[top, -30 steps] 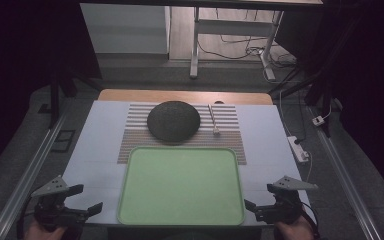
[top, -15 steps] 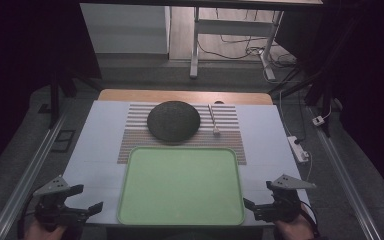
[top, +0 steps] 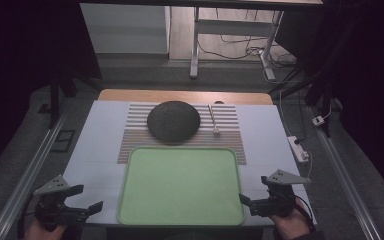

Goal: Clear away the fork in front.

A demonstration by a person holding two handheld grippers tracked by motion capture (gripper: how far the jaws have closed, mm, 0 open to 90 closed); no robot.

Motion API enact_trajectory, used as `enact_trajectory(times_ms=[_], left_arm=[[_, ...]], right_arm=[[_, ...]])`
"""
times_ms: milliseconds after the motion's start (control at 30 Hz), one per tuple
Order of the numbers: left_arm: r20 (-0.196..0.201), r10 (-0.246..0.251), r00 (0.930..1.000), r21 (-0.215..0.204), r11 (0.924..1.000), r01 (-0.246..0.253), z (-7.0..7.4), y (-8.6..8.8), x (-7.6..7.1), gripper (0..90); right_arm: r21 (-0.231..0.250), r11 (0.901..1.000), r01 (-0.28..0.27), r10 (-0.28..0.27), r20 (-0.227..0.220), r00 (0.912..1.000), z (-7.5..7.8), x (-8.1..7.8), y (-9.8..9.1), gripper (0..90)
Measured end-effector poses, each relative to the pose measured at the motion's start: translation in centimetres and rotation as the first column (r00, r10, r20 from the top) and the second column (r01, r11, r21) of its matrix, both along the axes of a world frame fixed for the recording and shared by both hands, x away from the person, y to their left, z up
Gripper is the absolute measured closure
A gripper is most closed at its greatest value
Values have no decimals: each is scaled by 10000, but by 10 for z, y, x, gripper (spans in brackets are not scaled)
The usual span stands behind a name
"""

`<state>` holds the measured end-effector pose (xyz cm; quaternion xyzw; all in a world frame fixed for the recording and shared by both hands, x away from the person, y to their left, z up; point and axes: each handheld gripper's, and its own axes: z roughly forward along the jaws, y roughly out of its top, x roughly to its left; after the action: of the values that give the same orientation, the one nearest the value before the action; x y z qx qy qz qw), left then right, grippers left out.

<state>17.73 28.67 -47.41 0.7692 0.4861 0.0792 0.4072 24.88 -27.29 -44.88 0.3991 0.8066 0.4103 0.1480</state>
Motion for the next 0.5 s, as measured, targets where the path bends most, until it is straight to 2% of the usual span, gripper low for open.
enact_trajectory(times_ms=[167, 267, 300, 400, 500], left_arm=[[-15, 7, 10000, -58, 10000, -7, 0, 1, 0, 18], [-32, 10, 10000, -56, 10000, -10, 0, 1, 1, 19], [-32, 10, 10000, -56, 10000, -10, 0, 1, 1, 19], [-64, 5, 10000, -53, 10000, -6, 0, 1, 1, 21], [-85, 17, 10000, -69, 10000, -18, -1, 1, 1, 21]], right_arm=[[-212, 9997, -151, 153, 62, 9999, 0, 6, 5, 0], [512, 9979, -392, 417, -484, 9980, -1, 10, 5, 0], [613, 9973, -397, 431, -544, 9976, -1, 11, 6, 0], [399, 9983, -418, 436, -438, 9981, -2, 13, 9, 0], [386, 9984, -405, 423, -468, 9980, -3, 17, 12, 0]])
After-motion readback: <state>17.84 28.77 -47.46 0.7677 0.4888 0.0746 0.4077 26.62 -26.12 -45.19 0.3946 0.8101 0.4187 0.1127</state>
